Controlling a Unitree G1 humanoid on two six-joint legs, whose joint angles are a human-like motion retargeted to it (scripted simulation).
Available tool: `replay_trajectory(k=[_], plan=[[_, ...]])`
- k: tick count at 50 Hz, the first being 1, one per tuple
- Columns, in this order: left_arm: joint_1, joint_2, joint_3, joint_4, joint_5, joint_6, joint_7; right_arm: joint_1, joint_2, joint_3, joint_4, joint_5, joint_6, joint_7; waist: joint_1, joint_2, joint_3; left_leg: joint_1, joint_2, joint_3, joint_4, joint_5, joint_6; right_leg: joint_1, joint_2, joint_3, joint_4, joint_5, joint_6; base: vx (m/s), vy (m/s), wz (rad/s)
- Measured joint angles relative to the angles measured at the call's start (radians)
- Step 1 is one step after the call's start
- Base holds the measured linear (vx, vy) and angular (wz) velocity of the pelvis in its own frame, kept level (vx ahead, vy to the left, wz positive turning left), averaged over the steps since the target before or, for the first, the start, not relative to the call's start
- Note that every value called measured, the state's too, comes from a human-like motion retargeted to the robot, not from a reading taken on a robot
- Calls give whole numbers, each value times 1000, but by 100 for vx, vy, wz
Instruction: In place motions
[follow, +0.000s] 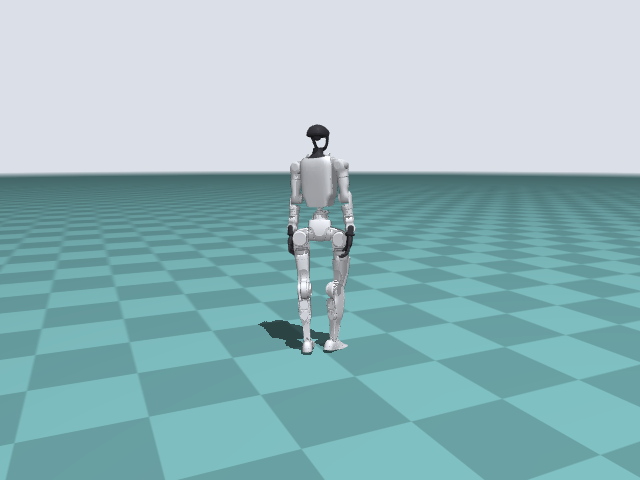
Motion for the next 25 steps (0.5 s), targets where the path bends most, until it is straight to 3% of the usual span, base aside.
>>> replay_trajectory(k=[14, 25], plan=[[-11, 2, -14, -13, 0, -4, -9, -10, 2, -7, -6, 9, 2, 8, -9, 4, -1, 10, 13, 57, -10, -10, -7, -24, -2, 56, 11, 12, 4, -3, 5, -17], [19, 15, -5, 0, -6, 1, -22, -30, 10, 8, -21, -1, 1, 4, -25, 26, -17, 18, 60, 254, -11, -57, -38, -114, 36, 236, 41, 32, -6, -10, 20, -95]])
